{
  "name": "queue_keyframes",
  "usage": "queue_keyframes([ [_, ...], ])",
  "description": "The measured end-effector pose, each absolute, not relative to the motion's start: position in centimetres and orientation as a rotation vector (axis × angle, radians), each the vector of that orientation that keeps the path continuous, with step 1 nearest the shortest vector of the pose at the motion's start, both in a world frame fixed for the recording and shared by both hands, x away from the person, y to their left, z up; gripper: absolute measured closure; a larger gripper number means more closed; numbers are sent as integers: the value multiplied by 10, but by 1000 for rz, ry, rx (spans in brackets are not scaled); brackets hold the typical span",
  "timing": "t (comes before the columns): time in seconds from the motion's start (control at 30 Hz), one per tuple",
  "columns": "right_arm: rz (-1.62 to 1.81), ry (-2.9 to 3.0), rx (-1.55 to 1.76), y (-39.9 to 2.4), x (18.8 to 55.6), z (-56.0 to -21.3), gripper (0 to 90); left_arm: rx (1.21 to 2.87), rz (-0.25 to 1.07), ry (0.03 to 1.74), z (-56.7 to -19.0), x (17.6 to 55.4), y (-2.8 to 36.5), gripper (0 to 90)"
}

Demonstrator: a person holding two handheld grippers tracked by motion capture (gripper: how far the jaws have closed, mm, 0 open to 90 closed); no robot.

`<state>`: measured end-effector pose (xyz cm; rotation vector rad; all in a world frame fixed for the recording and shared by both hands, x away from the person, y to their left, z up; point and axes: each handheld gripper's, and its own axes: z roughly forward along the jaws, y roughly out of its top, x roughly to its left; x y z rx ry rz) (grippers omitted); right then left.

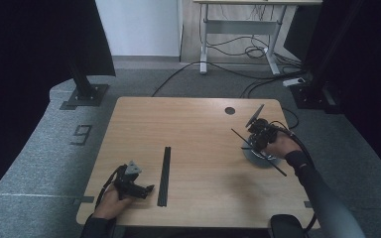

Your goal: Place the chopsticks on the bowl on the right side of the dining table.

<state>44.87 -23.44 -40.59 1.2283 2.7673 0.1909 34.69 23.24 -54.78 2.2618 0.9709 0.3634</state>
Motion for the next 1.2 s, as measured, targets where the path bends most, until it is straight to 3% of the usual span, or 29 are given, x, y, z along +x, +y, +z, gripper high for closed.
queue_keyframes([
  [0.6,123,2736,1315,-250,481,-442,859,2261,362,971,-548,347,232,0],
  [1.2,131,2731,1348,-259,487,-462,856,2262,362,971,-548,347,232,0],
])
